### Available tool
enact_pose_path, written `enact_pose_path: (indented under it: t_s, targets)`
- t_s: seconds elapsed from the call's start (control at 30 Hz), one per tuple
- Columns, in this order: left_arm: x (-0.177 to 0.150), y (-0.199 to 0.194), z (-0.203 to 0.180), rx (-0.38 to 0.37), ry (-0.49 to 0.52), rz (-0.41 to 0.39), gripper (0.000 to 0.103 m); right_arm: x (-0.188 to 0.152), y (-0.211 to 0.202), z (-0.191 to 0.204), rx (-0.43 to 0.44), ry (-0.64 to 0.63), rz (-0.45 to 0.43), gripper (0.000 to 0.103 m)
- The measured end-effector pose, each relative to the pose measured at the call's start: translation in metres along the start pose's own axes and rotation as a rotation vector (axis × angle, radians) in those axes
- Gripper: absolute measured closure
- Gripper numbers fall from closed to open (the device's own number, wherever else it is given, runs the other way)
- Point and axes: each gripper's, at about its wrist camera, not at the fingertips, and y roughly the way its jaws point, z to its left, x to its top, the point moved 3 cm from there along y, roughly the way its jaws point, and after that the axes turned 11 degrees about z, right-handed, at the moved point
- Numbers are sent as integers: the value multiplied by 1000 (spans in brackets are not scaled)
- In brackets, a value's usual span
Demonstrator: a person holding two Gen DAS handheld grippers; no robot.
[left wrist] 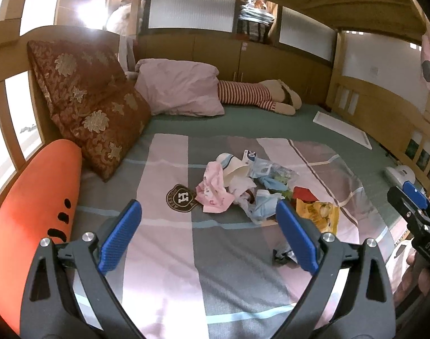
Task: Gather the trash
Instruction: 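Move both tools back over the trash pile on the bed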
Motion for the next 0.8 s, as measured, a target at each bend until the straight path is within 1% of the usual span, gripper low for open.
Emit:
enact_pose_path:
  t_s: [0.2, 0.8]
  targets:
    - [-1, 2, -4, -2, 18, 11, 8, 0, 1, 2, 1, -4, 6, 6]
    - [-6, 14, -7, -11, 29, 49, 8, 0, 2, 3, 8, 1, 12, 6]
